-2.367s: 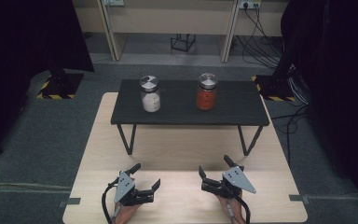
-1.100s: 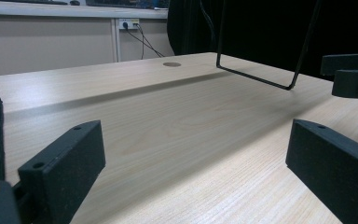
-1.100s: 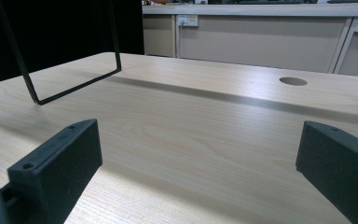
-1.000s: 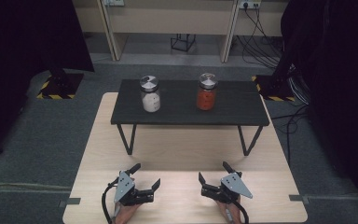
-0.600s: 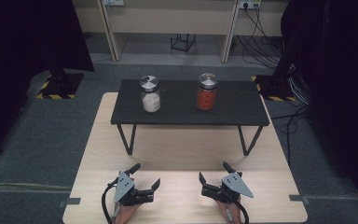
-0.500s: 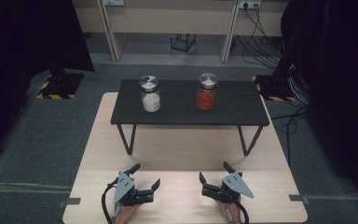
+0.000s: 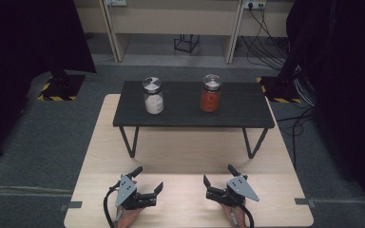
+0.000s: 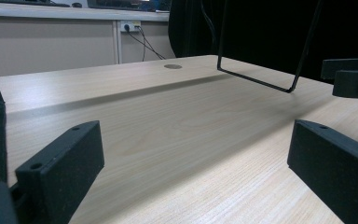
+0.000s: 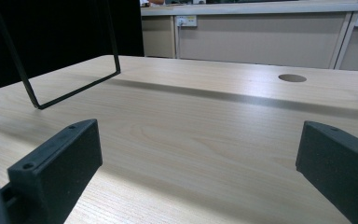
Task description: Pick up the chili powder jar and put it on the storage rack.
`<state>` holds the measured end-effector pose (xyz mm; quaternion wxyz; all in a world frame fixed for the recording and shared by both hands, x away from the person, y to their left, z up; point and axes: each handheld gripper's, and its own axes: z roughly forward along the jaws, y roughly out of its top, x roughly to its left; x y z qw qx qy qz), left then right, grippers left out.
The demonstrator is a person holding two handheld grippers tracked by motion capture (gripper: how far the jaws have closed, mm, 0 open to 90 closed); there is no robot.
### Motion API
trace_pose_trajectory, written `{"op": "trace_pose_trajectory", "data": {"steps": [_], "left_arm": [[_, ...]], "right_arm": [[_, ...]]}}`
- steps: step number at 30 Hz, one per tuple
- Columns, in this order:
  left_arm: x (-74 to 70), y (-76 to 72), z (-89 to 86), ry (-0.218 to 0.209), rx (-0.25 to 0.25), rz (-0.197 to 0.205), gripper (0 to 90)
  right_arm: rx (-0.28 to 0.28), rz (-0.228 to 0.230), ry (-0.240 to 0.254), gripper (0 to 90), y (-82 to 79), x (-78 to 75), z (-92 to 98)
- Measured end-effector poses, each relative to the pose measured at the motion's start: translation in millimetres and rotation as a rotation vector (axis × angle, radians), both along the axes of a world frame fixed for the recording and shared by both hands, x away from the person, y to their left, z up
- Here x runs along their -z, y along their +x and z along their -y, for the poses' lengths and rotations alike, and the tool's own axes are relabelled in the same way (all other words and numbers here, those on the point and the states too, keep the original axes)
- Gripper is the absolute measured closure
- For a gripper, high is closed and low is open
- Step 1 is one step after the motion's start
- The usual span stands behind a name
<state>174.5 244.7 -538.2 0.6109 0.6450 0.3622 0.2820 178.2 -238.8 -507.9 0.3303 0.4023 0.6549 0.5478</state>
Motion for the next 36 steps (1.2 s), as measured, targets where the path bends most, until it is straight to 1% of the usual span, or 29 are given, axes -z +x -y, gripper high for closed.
{"op": "trace_pose_trajectory", "data": {"steps": [36], "left_arm": [[0.3, 0.4, -1.0, -0.011, 0.0, -0.006, 2.7]], "right_arm": [[-0.018, 0.001, -0.009, 0.4, 1.1, -0.1, 0.7]]}}
